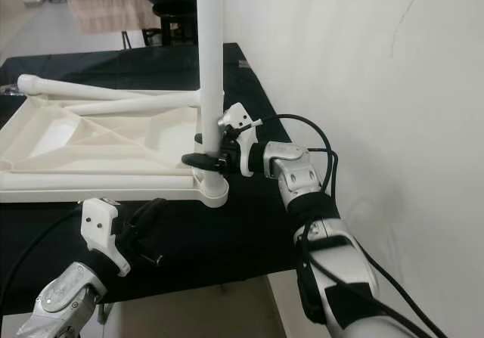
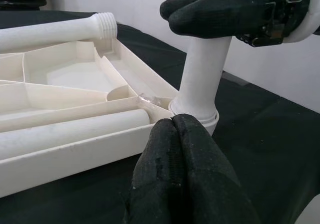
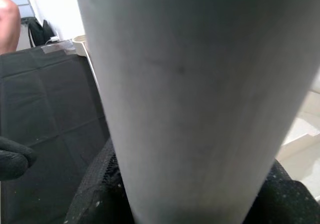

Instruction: Building children table

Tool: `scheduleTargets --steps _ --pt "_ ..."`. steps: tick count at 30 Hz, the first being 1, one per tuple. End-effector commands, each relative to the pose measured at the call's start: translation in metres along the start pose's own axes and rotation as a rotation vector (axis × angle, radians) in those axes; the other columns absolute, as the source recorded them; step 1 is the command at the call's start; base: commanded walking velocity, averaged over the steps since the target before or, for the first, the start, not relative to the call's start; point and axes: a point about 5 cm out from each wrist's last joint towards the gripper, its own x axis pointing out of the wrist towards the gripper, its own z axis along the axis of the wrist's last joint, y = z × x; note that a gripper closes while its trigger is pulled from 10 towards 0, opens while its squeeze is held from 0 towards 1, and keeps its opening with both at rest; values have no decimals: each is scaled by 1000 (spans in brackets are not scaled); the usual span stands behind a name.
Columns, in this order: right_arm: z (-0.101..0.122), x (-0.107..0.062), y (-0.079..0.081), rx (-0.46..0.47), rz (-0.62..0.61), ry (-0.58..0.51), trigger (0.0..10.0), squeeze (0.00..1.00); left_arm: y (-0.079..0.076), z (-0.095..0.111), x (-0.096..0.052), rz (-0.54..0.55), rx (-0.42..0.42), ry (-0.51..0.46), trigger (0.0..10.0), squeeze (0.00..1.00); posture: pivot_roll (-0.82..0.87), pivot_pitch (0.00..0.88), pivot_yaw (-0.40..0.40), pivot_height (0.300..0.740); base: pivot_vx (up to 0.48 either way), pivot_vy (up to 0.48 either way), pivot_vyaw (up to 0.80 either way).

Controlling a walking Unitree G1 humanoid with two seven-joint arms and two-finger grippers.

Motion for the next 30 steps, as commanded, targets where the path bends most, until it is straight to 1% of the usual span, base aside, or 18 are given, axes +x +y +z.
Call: scheduleTargets --steps 1,7,9,11,13,14,15,17,18,19,20,23,26,28,29,30 --pt "0 3 1 18 29 -24 0 0 -1 -1 -2 1 4 10 10000 0 40 36 -41 740 0 0 0" --pt "-4 -2 -4 20 -8 -27 0 0 -2 -2 -3 1 2 10 10000 0 29 41 -39 740 0 0 0" --pt "-9 -7 -7 7 -75 -26 0 0 -2 -2 -3 2 1 9 10000 0 26 41 -41 740 0 0 0" --pt "-15 -15 -9 -10 -182 -8 0 0 -2 -2 -3 2 0 8 10000 0 23 45 -46 740 0 0 0" --pt "-17 -16 -10 -14 -206 -4 0 0 -1 -2 -3 3 -1 8 10000 0 23 45 -46 740 0 0 0" --pt "-27 -14 -14 49 -475 20 0 0 0 -2 -4 3 1 8 10000 0 18 51 -48 740 0 0 0" --pt "-47 -9 12 193 -818 38 0 0 2 -1 -5 4 1 8 10000 0 10 55 -41 740 0 0 0" --pt "-47 -9 12 193 -818 38 0 0 2 -1 -5 4 1 8 10000 0 10 55 -41 740 0 0 0" --pt "-51 -8 29 238 -848 40 0 0 2 -1 -5 4 0 8 10000 0 10 55 -41 740 0 0 0" --pt "-41 21 63 119 -590 20 0 0 3 -1 -5 3 3 12 10000 0 -2 56 -26 740 0 0 0" --pt "-39 24 58 108 -582 12 0 0 3 -1 -4 2 3 12 10000 0 2 47 -33 740 0 0 0" --pt "-39 25 44 106 -594 13 0 0 3 -1 -3 2 4 10 10000 0 11 46 -46 740 0 0 0" --pt "-40 30 43 97 -566 28 0 0 4 -1 -3 13 5 4 10000 0 14 48 -48 740 0 0 0" --pt "-39 30 44 90 -583 36 0 0 4 -1 -3 17 6 2 10000 0 20 47 -50 740 0 0 0" --pt "-37 30 44 82 -604 49 8863 0 4 -1 -3 18 8 2 10000 0 18 45 -48 740 0 0 0" --pt "-36 30 45 78 -621 58 8863 0 4 -1 -3 18 8 3 10000 0 18 45 -48 740 0 0 0"
